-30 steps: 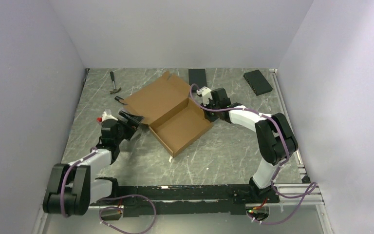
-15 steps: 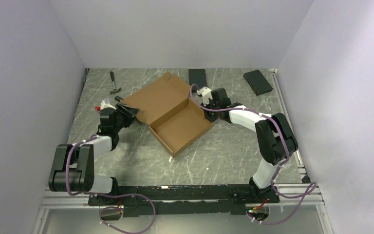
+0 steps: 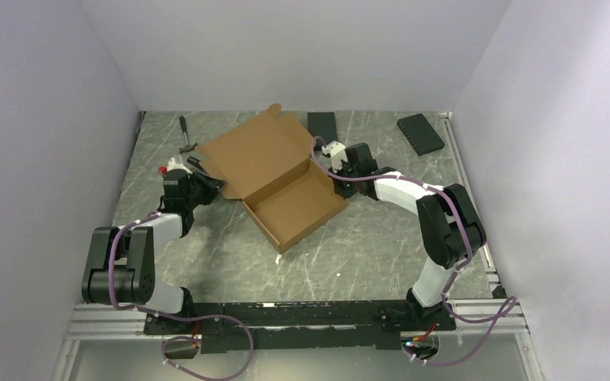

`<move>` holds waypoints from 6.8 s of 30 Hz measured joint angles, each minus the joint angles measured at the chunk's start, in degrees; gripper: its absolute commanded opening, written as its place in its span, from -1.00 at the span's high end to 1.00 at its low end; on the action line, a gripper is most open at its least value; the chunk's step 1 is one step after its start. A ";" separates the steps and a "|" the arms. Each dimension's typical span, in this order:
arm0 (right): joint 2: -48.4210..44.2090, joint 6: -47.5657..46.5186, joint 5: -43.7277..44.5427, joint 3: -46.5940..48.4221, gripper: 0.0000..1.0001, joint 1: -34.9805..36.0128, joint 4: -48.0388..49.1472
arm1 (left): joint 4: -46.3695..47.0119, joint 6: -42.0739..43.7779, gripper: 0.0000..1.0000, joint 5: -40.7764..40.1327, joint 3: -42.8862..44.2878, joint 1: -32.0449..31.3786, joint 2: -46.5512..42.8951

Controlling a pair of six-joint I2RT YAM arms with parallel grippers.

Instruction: Fold the paper box

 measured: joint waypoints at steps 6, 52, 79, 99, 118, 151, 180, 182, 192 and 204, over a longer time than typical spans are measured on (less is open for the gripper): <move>0.00 0.13 -0.68 0.00 0.89 -0.11 -0.17 | -3.02 3.69 1.00 1.29 2.08 0.04 -0.76; 0.00 -5.18 -4.35 0.02 0.10 1.40 -4.79 | -0.26 31.74 1.00 -9.57 -6.34 -18.67 -24.44; -0.02 -5.81 11.37 -0.13 0.89 6.54 -1.49 | -1.77 32.68 1.00 -14.62 -7.82 -21.18 -27.15; -2.23 -8.24 2.91 -0.44 -0.41 3.02 -4.70 | 2.64 33.42 1.00 -12.74 -9.88 -22.27 -27.12; -21.97 -11.50 -25.24 -0.83 -0.73 -14.47 -10.29 | 9.38 40.89 1.00 -8.11 -9.88 -22.38 -25.59; -8.26 7.13 -44.11 -7.15 -0.59 -25.64 27.41 | 19.89 45.13 1.00 3.91 -9.75 -22.43 -20.02; -12.22 10.69 -53.09 -7.67 1.00 -27.67 33.18 | 13.09 40.06 -0.81 0.11 -9.46 -22.43 -26.88; -12.74 10.29 -53.44 -7.69 1.00 -28.48 32.06 | 10.36 39.32 -0.88 -0.28 -8.90 -22.43 -29.22; -13.81 8.07 -53.64 -7.69 1.00 -29.88 26.40 | -7.30 36.02 -0.99 1.38 4.22 -22.05 -32.41; -14.91 6.25 -53.83 -7.30 1.00 -31.61 19.56 | -24.20 29.33 -0.99 12.04 19.63 -13.40 -19.96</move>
